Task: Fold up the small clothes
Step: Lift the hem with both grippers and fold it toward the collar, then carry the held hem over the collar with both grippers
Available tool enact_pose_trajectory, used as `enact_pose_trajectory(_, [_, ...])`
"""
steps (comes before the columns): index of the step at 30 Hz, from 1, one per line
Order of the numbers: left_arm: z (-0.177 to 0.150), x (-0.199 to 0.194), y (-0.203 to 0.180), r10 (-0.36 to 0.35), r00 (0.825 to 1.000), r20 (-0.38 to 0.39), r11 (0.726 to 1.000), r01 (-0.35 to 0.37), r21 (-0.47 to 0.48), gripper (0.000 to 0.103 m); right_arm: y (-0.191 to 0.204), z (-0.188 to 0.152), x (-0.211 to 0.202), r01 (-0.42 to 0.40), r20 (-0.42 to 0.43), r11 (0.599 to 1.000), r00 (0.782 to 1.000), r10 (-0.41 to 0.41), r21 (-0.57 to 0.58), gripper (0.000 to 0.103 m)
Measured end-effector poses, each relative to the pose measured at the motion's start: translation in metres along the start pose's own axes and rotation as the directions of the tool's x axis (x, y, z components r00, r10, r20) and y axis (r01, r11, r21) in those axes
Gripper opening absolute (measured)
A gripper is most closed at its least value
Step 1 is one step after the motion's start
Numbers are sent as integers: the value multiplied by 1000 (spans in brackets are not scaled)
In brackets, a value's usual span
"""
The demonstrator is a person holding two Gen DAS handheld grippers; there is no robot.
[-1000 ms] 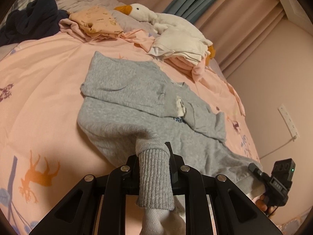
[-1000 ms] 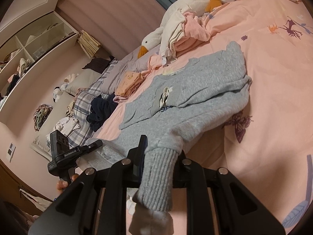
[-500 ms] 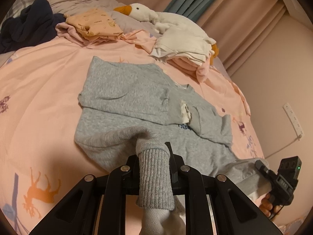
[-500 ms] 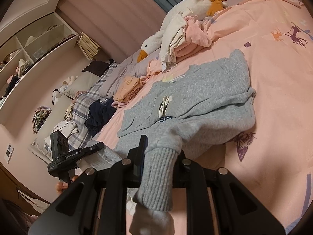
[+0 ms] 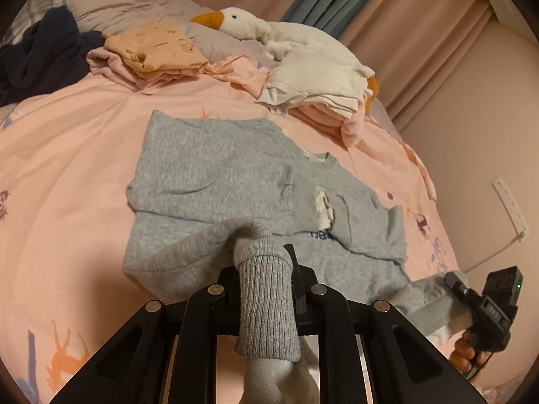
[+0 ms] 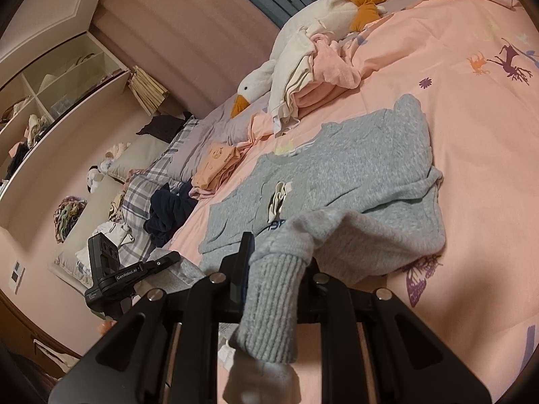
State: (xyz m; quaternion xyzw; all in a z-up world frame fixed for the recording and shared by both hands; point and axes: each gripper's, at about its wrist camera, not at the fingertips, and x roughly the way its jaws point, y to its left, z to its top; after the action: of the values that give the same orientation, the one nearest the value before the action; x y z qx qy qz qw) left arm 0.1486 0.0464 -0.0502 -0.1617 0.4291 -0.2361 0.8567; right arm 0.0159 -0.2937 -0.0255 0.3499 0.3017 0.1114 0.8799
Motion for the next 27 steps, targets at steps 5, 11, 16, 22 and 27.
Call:
enact_pose_trajectory(5, [9, 5, 2, 9, 1000, 2, 1000, -9, 6, 16, -3, 5, 2, 4, 13, 1000, 1000, -4, 7, 18])
enact_pose_trajectory(11, [21, 11, 0, 21, 1000, 13, 999, -21, 24, 16, -5, 18, 8, 16, 31, 1000, 999, -17, 13, 18])
enact_pose_trajectory(16, [34, 19, 3, 18, 1000, 21, 1000, -19, 13, 16, -6, 32, 14, 20, 52, 1000, 998, -20, 9, 18])
enact_pose_trajectory(22, [52, 31, 7, 17, 1000, 26, 1000, -17, -8, 16, -7, 51, 24, 39, 69, 999, 997, -39, 10, 18])
enact_pose_trajectory(27, [67, 42, 4, 31, 999, 31, 999, -31, 5, 16, -10, 68, 32, 52, 88, 998, 995, -54, 17, 18])
